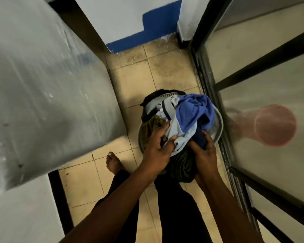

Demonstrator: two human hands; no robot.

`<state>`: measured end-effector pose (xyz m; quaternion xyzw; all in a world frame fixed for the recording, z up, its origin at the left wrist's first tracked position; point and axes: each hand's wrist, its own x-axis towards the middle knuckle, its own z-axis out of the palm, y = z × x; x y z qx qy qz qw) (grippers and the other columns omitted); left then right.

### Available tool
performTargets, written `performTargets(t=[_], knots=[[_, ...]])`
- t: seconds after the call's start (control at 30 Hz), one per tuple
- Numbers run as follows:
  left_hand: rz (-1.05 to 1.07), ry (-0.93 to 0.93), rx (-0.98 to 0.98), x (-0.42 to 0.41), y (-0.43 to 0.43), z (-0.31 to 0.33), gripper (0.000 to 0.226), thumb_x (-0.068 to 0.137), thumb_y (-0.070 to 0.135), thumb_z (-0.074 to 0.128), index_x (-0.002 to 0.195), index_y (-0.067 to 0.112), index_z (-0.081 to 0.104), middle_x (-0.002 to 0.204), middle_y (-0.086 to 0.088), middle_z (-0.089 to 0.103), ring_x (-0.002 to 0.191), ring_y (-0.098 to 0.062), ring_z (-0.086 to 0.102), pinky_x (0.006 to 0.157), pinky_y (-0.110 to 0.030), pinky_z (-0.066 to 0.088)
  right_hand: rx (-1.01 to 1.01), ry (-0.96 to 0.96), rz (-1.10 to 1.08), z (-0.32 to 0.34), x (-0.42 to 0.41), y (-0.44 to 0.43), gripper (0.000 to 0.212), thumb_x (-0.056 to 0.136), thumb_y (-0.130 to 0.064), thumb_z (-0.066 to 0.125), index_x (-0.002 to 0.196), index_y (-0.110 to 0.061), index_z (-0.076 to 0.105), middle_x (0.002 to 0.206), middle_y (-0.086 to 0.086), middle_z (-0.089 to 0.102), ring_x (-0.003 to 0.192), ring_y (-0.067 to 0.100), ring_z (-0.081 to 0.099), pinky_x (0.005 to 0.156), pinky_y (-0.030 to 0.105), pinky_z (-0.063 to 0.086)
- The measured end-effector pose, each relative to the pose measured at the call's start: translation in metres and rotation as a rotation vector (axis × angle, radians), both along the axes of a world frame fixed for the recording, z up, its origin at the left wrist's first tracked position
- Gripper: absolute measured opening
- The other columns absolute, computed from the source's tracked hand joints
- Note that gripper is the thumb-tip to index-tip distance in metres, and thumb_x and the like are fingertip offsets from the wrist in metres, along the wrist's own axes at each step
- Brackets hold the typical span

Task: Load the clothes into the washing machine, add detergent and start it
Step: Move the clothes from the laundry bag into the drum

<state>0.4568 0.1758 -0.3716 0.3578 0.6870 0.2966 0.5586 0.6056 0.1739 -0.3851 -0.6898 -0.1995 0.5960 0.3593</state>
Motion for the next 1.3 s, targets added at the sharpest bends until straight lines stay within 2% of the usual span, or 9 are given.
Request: performTargets(t=[0.17, 0.3, 0.4, 0.47, 0.6, 0.8, 0.97, 1.13, 1.3], knots=[[-0.032, -0.045, 0.031, -0.014, -0.005, 0.09, 0.053, 0.094, 0.044, 0.063, 0.146, 0.036, 0.05, 0.149, 0.009, 0.054, 0.137, -0.003, 0.051, 0.115, -0.043, 0.046, 0.058, -0.012, -0.025, 0.082, -0.002, -0.008, 0.058, 0.087, -0.01, 0.08, 0.142, -0.018, 0.062, 0.134, 0.007, 0.073, 0.12, 0.03, 0.072, 0.106, 0.061, 0.054], [-0.066, -0.113, 0.075, -0.033, -0.009, 0.169, 0.046, 0.102, 0.021, 0.061, 0.135, 0.05, 0.047, 0.138, 0.03, 0.053, 0.129, 0.013, 0.051, 0.115, -0.032, 0.045, 0.139, 0.021, -0.036, 0.161, -0.013, -0.015, 0.06, 0.085, -0.001, 0.08, 0.14, -0.017, 0.063, 0.133, 0.005, 0.074, 0.122, 0.027, 0.072, 0.101, 0.046, 0.06], [-0.07, -0.152, 0.139, -0.046, -0.014, 0.219, 0.048, 0.101, 0.022, 0.061, 0.146, 0.036, 0.05, 0.146, 0.018, 0.055, 0.135, 0.001, 0.052, 0.116, -0.039, 0.045, 0.191, 0.125, -0.074, 0.225, -0.025, -0.018, 0.074, 0.065, -0.022, 0.094, 0.133, -0.021, 0.065, 0.126, 0.0, 0.078, 0.117, 0.025, 0.074, 0.084, 0.028, 0.063], [-0.075, -0.17, 0.201, -0.054, -0.015, 0.252, 0.049, 0.101, 0.019, 0.062, 0.147, 0.03, 0.05, 0.148, 0.011, 0.055, 0.136, -0.004, 0.053, 0.115, -0.04, 0.045, 0.226, 0.172, -0.093, 0.267, -0.034, -0.02, 0.098, 0.046, -0.042, 0.103, 0.134, -0.023, 0.065, 0.129, 0.001, 0.077, 0.115, 0.022, 0.075, 0.084, 0.029, 0.063], [-0.086, -0.203, 0.313, -0.066, -0.012, 0.315, 0.048, 0.097, 0.021, 0.066, 0.14, 0.038, 0.054, 0.143, 0.01, 0.058, 0.132, -0.004, 0.056, 0.112, -0.037, 0.048, 0.338, 0.217, -0.105, 0.338, -0.05, -0.025, 0.065, 0.072, -0.013, 0.079, 0.135, -0.026, 0.066, 0.131, 0.001, 0.076, 0.119, 0.026, 0.073, 0.088, 0.032, 0.064], [-0.142, -0.187, 0.464, -0.087, -0.005, 0.397, 0.055, 0.087, 0.046, 0.064, 0.141, 0.049, 0.051, 0.149, 0.01, 0.052, 0.143, -0.013, 0.045, 0.119, -0.045, 0.04, 0.496, 0.228, -0.146, 0.427, -0.072, -0.03, 0.067, 0.073, -0.003, 0.072, 0.138, -0.018, 0.063, 0.132, 0.008, 0.075, 0.118, 0.028, 0.073, 0.097, 0.039, 0.062], [-0.187, -0.308, 0.581, -0.11, -0.001, 0.466, 0.052, 0.092, 0.038, 0.064, 0.142, 0.043, 0.052, 0.149, 0.005, 0.056, 0.138, -0.016, 0.053, 0.116, -0.045, 0.044, 0.664, 0.219, -0.136, 0.483, -0.094, -0.027, 0.068, 0.075, -0.004, 0.073, 0.141, -0.014, 0.059, 0.131, 0.011, 0.074, 0.119, 0.034, 0.072, 0.096, 0.042, 0.063], [-0.161, -0.367, 0.675, -0.141, -0.005, 0.521, 0.041, 0.095, 0.02, 0.058, 0.114, 0.055, 0.065, 0.121, 0.025, 0.071, 0.118, 0.001, 0.065, 0.094, -0.019, 0.054, 0.818, 0.207, -0.046, 0.529, -0.123, -0.021, 0.056, 0.077, -0.006, 0.073, 0.13, -0.021, 0.064, 0.127, 0.005, 0.076, 0.118, 0.029, 0.073, 0.093, 0.038, 0.063], [-0.104, -0.397, 0.767, -0.178, -0.012, 0.552, 0.045, 0.095, 0.015, 0.051, 0.135, 0.037, 0.057, 0.137, 0.006, 0.067, 0.125, -0.012, 0.064, 0.103, -0.031, 0.052, 0.921, 0.255, 0.021, 0.565, -0.161, -0.015, 0.056, 0.077, -0.002, 0.079, 0.128, -0.019, 0.064, 0.119, 0.001, 0.08, 0.108, 0.021, 0.077, 0.084, 0.03, 0.062]])
